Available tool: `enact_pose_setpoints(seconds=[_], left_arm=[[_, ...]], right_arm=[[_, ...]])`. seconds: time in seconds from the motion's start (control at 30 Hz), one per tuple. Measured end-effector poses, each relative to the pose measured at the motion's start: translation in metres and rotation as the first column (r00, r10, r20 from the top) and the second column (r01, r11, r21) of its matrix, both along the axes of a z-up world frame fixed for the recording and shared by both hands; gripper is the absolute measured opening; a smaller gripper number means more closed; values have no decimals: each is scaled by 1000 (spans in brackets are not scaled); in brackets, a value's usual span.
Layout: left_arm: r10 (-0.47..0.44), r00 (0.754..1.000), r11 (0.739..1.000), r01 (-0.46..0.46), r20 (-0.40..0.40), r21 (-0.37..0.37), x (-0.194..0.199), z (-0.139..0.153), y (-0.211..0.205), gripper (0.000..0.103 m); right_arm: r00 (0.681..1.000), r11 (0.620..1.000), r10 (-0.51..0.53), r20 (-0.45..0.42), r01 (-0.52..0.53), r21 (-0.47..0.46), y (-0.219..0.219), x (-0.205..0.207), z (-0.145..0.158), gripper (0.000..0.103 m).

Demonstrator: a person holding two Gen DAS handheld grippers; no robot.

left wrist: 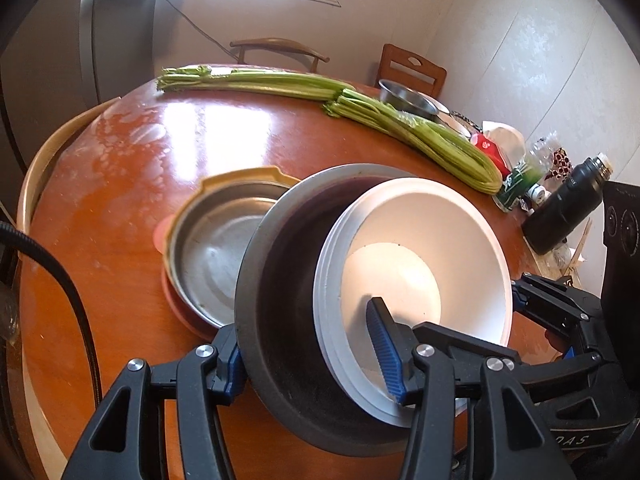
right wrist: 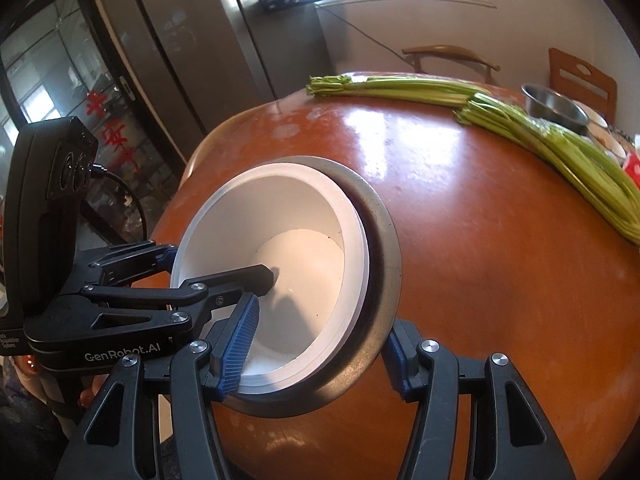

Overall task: Organize plates and bowls
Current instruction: 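Lower the nested bowls onto the steel tray atop the plates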

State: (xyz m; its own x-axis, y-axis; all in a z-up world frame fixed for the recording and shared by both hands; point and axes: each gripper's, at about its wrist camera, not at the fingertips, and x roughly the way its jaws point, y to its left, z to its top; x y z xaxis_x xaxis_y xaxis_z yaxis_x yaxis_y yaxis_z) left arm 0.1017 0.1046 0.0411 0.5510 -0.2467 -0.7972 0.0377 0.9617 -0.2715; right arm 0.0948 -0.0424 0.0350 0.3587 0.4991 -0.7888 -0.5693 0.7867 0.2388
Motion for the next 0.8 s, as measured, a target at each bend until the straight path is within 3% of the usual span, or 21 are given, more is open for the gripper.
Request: enact_pose_setpoints(seconds=[0.8], left_arm=[[81,997,997,-81,4,-11,37,3,51,53]], right_arm=[[998,998,60,12,-60,-3,52,45,1,60]])
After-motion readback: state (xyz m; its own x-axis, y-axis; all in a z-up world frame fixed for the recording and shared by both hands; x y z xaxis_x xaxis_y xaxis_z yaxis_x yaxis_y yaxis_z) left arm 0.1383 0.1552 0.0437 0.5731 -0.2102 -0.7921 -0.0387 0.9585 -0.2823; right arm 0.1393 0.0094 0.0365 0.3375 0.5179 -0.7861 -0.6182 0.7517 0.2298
